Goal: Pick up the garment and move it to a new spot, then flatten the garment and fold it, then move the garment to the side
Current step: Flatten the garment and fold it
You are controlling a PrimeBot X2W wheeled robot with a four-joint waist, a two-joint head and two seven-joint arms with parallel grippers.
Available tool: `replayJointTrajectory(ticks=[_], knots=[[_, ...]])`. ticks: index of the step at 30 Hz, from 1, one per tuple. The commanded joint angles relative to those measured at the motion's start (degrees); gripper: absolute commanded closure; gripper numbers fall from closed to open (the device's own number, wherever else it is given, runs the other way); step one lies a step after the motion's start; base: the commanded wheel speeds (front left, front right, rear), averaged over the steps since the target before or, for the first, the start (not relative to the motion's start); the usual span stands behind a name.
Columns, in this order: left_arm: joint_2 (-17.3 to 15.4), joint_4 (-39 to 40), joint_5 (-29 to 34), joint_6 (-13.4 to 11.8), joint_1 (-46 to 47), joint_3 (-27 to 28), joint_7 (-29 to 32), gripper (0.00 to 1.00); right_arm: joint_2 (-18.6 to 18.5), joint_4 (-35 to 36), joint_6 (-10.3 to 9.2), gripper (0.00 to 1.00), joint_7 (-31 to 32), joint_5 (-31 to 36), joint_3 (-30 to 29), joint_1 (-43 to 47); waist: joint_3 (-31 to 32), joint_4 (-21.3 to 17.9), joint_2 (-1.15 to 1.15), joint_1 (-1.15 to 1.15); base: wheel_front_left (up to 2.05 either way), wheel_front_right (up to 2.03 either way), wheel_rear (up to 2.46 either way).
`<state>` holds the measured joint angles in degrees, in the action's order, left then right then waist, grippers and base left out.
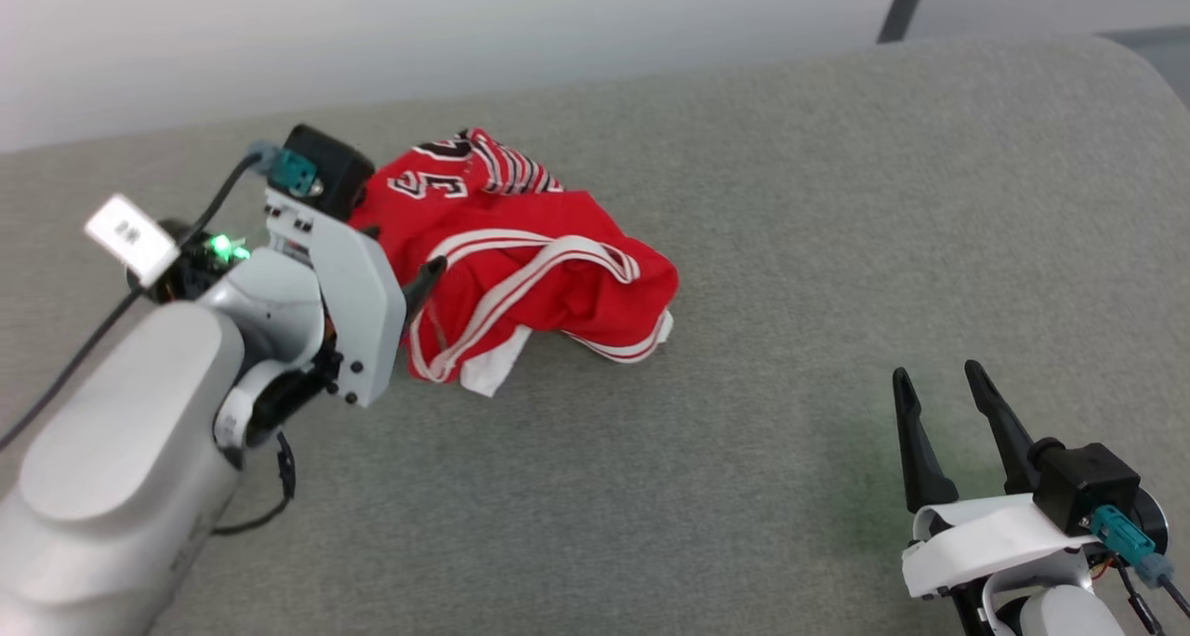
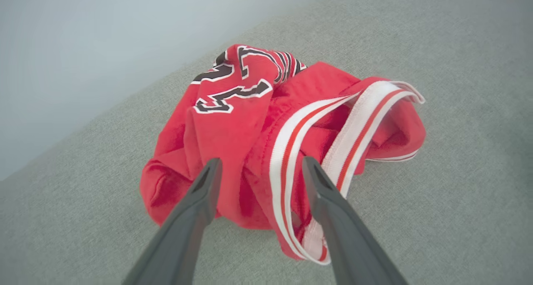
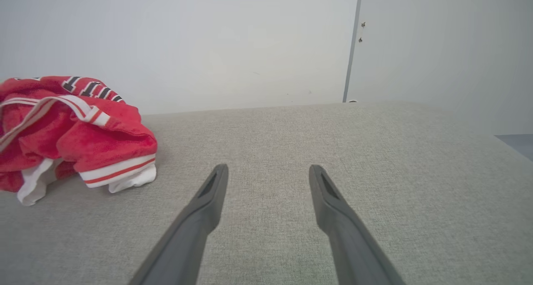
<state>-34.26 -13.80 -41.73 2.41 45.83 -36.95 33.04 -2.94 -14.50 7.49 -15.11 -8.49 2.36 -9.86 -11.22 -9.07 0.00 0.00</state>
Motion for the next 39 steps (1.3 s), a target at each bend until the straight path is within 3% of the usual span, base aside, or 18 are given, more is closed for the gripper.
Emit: replayJointTrajectory(ticks=[1, 15, 30, 39], knots=[[0.07, 1.03, -0.77, -0.84, -1.78, 0.68, -1.3, 0.0, 0.09, -0.09, 0.0, 0.0, -0.06, 0.65, -0.17, 1.05, 2.01, 2.06, 0.0, 0.0, 0.0, 0.0, 0.0], [0.68, 8.68, -4.94, -4.24, -13.92, 4.66, -11.64, 0.0, -0.28, -0.97, 0.0, 0.0, -0.06, 1.75, 0.2, 3.96, 7.31, 6.63, 0.0, 0.0, 0.0, 0.0, 0.0], [-0.31, 9.31, -1.59, -6.18, -26.54, 12.47, -37.56, 0.0, -4.89, -1.67, -0.01, 0.0, 4.78, -1.58, 3.14, 3.02, 8.73, 13.85, 0.0, 0.0, 0.0, 0.0, 0.0], [1.8, 6.85, -1.39, -8.25, -33.03, 14.98, -46.09, 0.0, -8.54, -0.46, -0.01, 0.0, 10.7, -3.53, 3.22, 0.7, 7.75, 19.54, 0.0, 0.0, 0.0, 0.0, 0.0]])
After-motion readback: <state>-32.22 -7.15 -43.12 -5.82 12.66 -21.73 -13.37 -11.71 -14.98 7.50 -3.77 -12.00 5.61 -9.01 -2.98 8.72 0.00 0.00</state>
